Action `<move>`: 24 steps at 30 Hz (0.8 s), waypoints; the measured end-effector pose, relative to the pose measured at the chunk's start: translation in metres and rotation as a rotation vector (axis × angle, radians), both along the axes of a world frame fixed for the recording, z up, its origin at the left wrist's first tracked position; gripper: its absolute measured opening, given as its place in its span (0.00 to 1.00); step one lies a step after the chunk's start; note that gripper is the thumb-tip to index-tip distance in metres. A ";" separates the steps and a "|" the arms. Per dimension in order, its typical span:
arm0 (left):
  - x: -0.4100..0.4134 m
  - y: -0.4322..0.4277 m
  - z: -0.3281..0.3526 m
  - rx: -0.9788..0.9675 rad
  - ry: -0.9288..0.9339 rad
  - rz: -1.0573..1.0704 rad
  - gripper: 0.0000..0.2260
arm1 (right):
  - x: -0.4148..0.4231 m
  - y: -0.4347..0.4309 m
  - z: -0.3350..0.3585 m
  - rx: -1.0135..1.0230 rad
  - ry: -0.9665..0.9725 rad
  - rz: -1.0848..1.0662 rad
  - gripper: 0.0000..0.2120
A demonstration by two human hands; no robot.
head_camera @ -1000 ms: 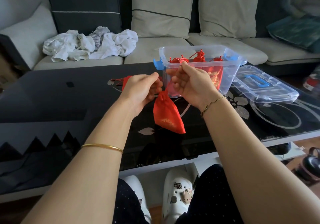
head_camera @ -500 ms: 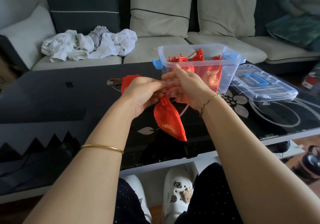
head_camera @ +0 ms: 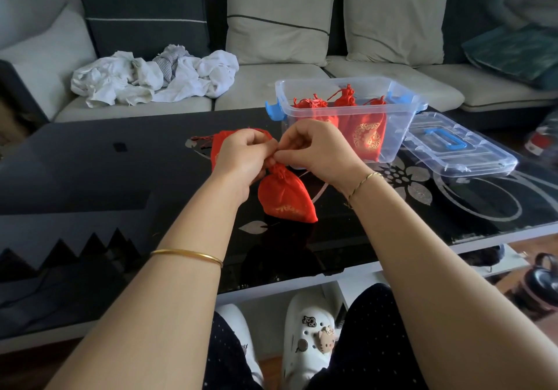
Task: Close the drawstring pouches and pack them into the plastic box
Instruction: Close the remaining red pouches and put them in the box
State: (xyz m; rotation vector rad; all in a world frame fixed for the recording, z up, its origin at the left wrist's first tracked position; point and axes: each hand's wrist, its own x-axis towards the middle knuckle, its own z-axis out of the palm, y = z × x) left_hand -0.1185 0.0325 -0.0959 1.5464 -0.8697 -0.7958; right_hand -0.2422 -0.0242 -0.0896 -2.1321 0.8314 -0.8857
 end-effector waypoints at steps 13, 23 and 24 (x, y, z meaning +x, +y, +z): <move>-0.003 0.000 0.007 -0.033 0.110 0.062 0.05 | 0.008 0.005 0.003 -0.265 0.168 -0.058 0.06; -0.002 0.010 0.013 -0.192 -0.542 0.127 0.05 | 0.006 0.000 -0.002 0.864 -0.319 -0.084 0.11; -0.003 0.009 0.011 -0.187 -0.616 0.101 0.05 | 0.005 0.000 -0.002 0.888 -0.334 -0.077 0.11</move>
